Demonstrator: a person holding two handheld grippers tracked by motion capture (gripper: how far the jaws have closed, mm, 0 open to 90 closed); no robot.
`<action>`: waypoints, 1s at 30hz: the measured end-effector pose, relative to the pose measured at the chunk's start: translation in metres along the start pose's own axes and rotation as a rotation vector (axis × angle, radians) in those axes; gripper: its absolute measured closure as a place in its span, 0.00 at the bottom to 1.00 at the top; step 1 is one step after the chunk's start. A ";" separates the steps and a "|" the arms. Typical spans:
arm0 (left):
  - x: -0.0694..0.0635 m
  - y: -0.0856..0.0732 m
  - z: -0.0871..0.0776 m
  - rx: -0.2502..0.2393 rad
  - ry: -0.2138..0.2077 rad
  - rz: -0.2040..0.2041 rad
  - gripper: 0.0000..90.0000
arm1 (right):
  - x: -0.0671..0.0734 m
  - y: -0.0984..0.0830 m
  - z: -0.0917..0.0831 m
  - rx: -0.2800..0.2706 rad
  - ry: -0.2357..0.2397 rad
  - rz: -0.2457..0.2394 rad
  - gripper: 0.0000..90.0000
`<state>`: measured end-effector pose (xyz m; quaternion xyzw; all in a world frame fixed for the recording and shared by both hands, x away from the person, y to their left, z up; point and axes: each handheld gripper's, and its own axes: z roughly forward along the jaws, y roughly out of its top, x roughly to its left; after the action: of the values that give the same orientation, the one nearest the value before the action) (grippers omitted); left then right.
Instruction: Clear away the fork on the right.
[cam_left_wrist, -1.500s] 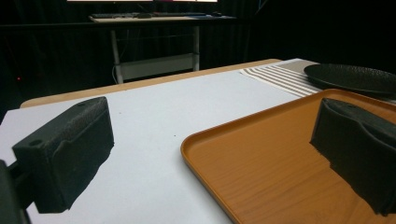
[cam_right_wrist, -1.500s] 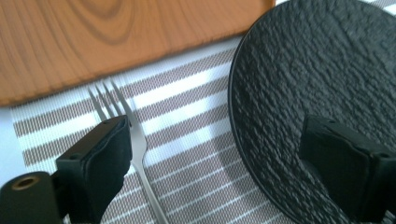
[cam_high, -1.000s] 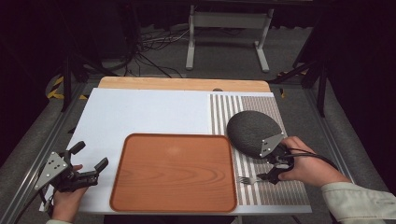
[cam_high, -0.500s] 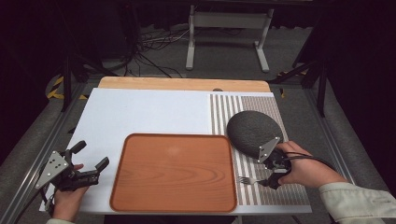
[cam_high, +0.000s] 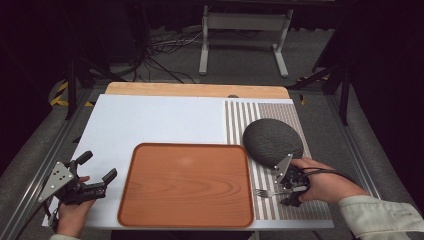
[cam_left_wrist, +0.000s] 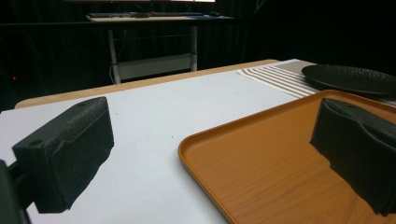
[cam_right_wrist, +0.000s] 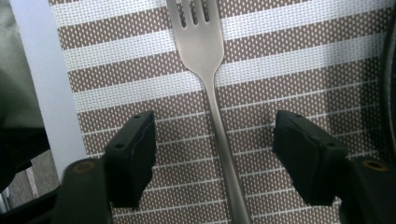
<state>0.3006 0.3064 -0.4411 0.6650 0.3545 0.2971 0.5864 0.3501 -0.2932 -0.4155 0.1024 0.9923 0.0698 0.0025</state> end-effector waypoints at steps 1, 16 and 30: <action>0.000 0.000 0.000 0.000 0.000 0.000 0.00 | -0.001 0.000 0.000 0.004 0.002 -0.008 0.42; 0.000 0.000 0.000 -0.003 0.001 -0.002 0.00 | -0.004 0.007 -0.001 0.175 -0.009 -0.173 0.92; 0.001 0.001 -0.001 -0.003 0.001 0.002 0.00 | -0.002 0.010 0.000 0.204 -0.006 -0.248 0.94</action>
<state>0.3003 0.3076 -0.4403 0.6641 0.3536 0.2983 0.5873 0.3537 -0.2842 -0.4137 -0.0211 0.9992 -0.0323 0.0034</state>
